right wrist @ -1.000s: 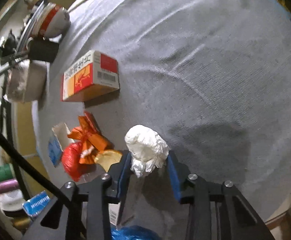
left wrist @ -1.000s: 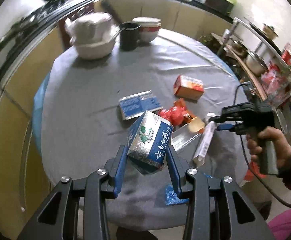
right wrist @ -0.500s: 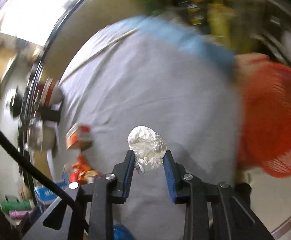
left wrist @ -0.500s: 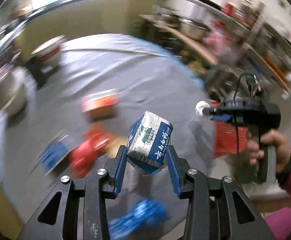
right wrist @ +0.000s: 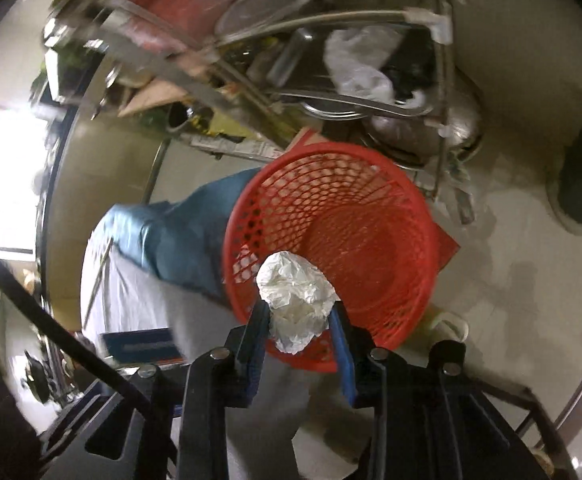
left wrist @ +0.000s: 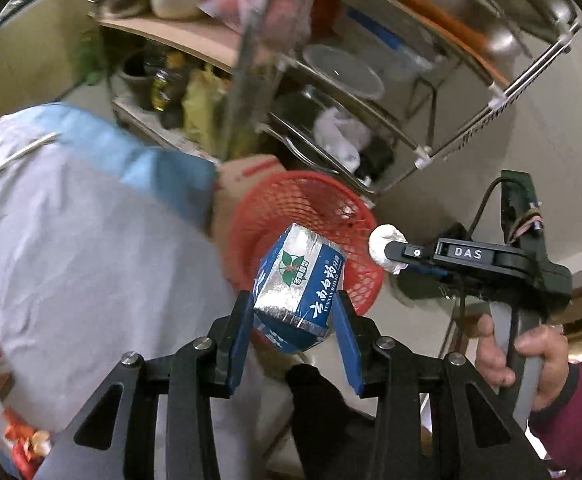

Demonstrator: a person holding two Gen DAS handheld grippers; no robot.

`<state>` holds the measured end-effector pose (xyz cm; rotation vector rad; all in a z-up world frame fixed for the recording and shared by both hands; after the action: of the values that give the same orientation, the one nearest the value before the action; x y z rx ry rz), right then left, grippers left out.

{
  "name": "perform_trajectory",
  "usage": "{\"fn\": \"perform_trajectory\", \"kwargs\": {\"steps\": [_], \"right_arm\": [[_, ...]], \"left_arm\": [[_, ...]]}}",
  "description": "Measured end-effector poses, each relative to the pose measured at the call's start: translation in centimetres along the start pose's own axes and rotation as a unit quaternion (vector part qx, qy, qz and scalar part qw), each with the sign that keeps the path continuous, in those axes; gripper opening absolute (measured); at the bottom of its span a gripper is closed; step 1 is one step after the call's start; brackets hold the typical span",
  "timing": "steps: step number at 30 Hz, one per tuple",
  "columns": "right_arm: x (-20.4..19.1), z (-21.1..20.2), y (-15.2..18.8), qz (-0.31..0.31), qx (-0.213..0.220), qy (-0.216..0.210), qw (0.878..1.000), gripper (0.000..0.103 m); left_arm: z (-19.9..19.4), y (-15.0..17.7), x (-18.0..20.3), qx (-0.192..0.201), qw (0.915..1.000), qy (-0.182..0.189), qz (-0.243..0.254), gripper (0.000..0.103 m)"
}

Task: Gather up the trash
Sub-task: 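Carry carton and tissue to the red basket and open both tools, then grasp the blue plastic bag with the left tool while the right tool grasps the white medicine box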

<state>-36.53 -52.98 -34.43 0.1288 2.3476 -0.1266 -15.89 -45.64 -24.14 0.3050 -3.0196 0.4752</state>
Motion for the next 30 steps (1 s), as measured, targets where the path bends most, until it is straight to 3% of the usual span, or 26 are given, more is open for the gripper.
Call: {"fn": "perform_trajectory", "kwargs": {"steps": [5,6,7,8,10,14,18,21,24,25,28,30], "right_arm": [[1.1,-0.4,-0.9,0.029,-0.005,-0.013,0.999,0.039],[0.9,-0.2,-1.1,0.033,-0.005,-0.014,0.999,0.043],[0.8,-0.2,-1.2,0.036,-0.004,-0.017,0.999,0.058],[0.7,-0.4,-1.4,0.037,0.002,-0.022,0.999,0.063],[0.4,-0.4,-1.6,0.032,0.009,-0.019,0.999,0.063],[-1.1,0.6,-1.5,0.010,0.002,-0.011,1.000,0.063],[-5.0,2.8,0.0,-0.036,-0.032,-0.015,0.999,0.063],[-9.7,5.4,2.6,-0.085,-0.081,-0.033,0.992,0.063],[-15.3,8.3,6.8,-0.150,-0.144,-0.054,0.977,0.063],[-17.5,9.5,9.0,-0.173,-0.174,-0.064,0.967,0.063],[-21.6,12.5,15.1,-0.224,-0.249,-0.076,0.939,0.063],[-23.4,14.2,19.0,-0.250,-0.297,-0.077,0.918,0.063]], "left_arm": [[2.4,-1.2,1.1,-0.030,0.9994,0.008,-0.015,0.043],[2.7,-1.7,1.3,-0.032,0.9993,0.008,-0.018,0.043],[3.0,-2.1,1.5,-0.035,0.9992,0.011,-0.020,0.044],[3.0,-2.2,1.4,-0.034,0.9992,0.010,-0.020,0.044],[2.4,-2.2,0.5,-0.029,0.9993,0.003,-0.022,0.044],[0.2,-1.2,-3.7,-0.012,0.9983,-0.008,-0.056,0.044],[-3.7,1.9,-12.0,0.008,0.9914,-0.059,-0.116,0.044],[-8.0,6.9,-20.5,0.026,0.9746,-0.125,-0.184,0.044],[-12.2,14.1,-28.7,0.028,0.9446,-0.205,-0.255,0.046],[-13.7,17.5,-31.2,0.022,0.9308,-0.234,-0.280,0.046],[-16.4,25.3,-34.3,0.002,0.9040,-0.274,-0.328,0.047],[-17.2,29.4,-34.3,-0.010,0.8950,-0.270,-0.355,0.048]]}}
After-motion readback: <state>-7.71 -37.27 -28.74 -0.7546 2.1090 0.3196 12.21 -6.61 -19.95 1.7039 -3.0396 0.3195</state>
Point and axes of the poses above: each gripper's, at about its wrist camera, not at the fingertips, and z roughly the way its jaws point, x to its right, y to its underside, the point moved 9 cm from there along z, roughly the way its jaws point, and after that the axes turned 14 degrees about -y, right-handed, at the moved point
